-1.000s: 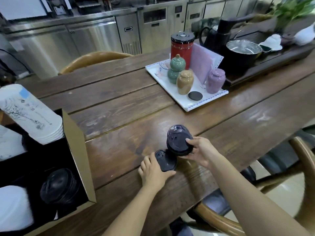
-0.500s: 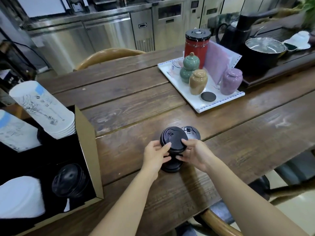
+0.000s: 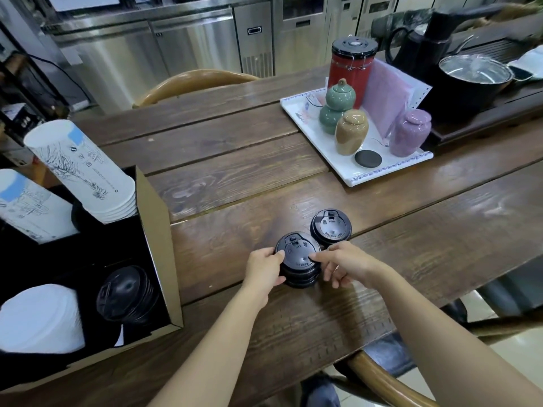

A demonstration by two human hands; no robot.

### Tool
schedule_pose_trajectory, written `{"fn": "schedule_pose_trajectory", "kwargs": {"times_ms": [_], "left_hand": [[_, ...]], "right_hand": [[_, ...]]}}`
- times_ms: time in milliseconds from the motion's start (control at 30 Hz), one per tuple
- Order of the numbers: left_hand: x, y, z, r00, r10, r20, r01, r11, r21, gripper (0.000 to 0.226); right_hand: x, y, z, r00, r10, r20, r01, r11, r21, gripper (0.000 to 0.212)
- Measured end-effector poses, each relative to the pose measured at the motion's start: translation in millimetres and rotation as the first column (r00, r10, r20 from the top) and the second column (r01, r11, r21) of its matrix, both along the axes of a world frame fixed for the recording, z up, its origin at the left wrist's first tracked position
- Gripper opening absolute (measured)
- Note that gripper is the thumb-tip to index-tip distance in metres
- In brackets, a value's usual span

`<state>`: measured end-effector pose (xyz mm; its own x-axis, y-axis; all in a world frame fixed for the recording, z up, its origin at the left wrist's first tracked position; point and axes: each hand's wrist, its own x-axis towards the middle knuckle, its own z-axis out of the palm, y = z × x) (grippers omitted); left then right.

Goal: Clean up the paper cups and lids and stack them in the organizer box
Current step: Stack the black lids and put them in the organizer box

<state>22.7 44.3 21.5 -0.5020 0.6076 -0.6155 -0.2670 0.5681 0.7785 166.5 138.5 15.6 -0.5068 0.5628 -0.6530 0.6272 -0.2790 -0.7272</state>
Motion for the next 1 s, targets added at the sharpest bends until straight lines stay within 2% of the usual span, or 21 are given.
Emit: {"fn": "schedule_pose_trajectory", "kwargs": {"times_ms": [167,267,500,567,667,733,867,1000], "left_hand": [[8,-5,-10,0.998,-0.042,-0.04,0.042,0.999,-0.004,0.028],[8,-5,-15,0.997,-0.046,-0.064,0.046,0.999,-0.001,0.03],[3,-1,-21,0.996,0.025,-0.09,-0.027,0.999,-0.02,0.028],[1,0,-21,0.997,0.022,-0.072,-0.025,0.999,-0.037,0.031],[-2,2,-21,0.998,0.032,-0.049,-0.034,0.998,-0.052,0.033],[-3,3,-21,0.998,0.039,-0.041,-0.041,0.998,-0.045,0.033],[-4,5,-18,0.998,0.05,-0.031,-0.051,0.999,-0.013,0.032],[-6,6,-19,0.999,0.044,-0.032,-0.045,0.998,-0.049,0.025]], "right_hand": [[5,0,-7,0.995,0.058,0.087,-0.055,0.998,-0.034,0.033],[6,-2,-13,0.995,0.064,0.083,-0.061,0.997,-0.039,0.027],[1,-5,-17,0.992,0.062,0.105,-0.065,0.998,0.019,0.036],[-2,-4,-17,0.989,0.057,0.136,-0.069,0.993,0.092,0.04],[-7,-2,-19,0.998,-0.044,0.054,0.032,0.977,0.212,0.042],[-9,-1,-19,0.999,-0.043,0.008,0.041,0.976,0.215,0.049],[-13,0,-17,0.999,-0.038,0.003,0.036,0.971,0.237,0.044],[-18,3,-18,0.999,-0.047,0.021,0.04,0.968,0.25,0.041]]}}
